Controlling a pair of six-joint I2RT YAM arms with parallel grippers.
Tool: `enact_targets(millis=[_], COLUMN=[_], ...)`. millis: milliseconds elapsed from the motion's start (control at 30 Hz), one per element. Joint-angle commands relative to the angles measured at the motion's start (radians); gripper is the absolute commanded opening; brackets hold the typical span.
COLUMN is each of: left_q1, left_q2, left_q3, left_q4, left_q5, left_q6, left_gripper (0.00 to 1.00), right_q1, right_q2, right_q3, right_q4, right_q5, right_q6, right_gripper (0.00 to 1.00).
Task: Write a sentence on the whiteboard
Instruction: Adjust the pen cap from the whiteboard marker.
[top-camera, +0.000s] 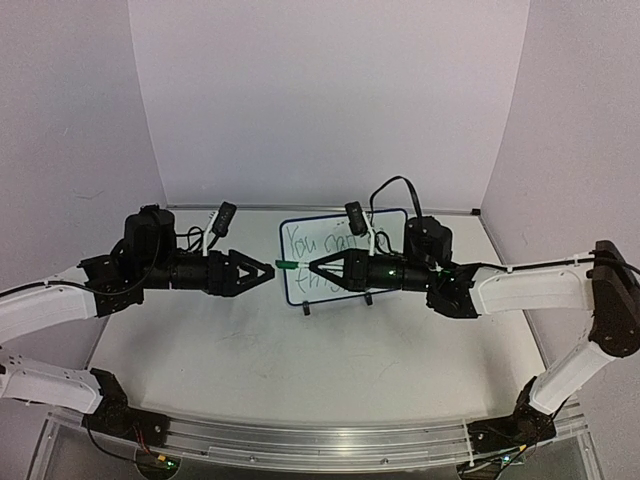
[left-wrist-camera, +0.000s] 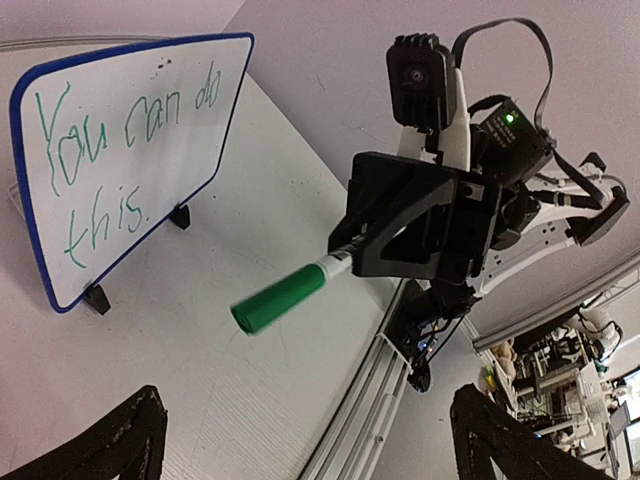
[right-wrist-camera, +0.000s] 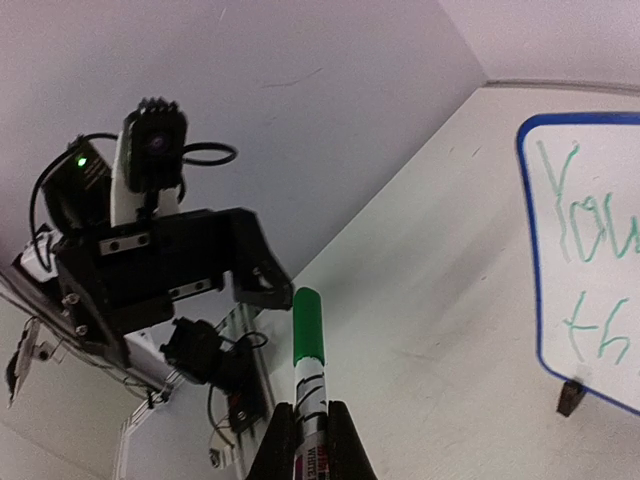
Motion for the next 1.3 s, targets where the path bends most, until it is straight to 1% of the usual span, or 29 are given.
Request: enact_targets(millis=[0, 67, 133, 300, 500, 600, 833, 1000, 1200, 1267], left_q1=[0.0, -0.002, -0.005, -0.008, -0.007, -0.008, -0.006, -0.007, -0.007, -0.007], left_q2=[0.045, 0.066, 0.087, 0.106, 0.09, 0.074, 0.036, 0.048, 0.065, 0.068], left_q3=[0.063, 0.071, 0.078, 0.084, 0.071, 0.065, 0.06, 0.063, 0.059, 0.055], left_q4=[0.024, 0.029, 0.026, 0.05, 0.08, 0.084, 0.073, 0.072, 0.082, 0.089], left_q5=[0.118, 0.142, 0.164, 0.221, 0.257, 0.261, 0.256, 0.274, 0.293, 0.296], left_q6=[0.053, 0.054, 0.054, 0.041, 0.028, 0.025, 0.03, 0.021, 0.014, 0.011], left_gripper=[0.98, 0.97, 0.94, 0.74, 0.63, 0.59, 0.42, 0.31, 0.15, 0.12], right_q1=[0.0, 0.0, 0.0, -0.002, -0.006, -0.01, -0.018, -0.019, -0.02, -0.019], right_q2=[-0.009, -0.006, -0.004, 0.013, 0.035, 0.041, 0.054, 0.062, 0.068, 0.07], right_q3=[0.06, 0.068, 0.076, 0.102, 0.115, 0.117, 0.114, 0.119, 0.123, 0.125], right_q4=[0.014, 0.017, 0.022, 0.031, 0.036, 0.037, 0.036, 0.035, 0.036, 0.036], right_q5=[-0.25, -0.274, -0.29, -0.348, -0.385, -0.395, -0.405, -0.415, -0.419, -0.419], right_q6=[0.1, 0.111, 0.122, 0.148, 0.168, 0.171, 0.176, 0.182, 0.187, 0.188], right_gripper=[0.0, 0.0, 0.0, 0.0, 0.0, 0.0, 0.0, 0.0, 0.0, 0.0])
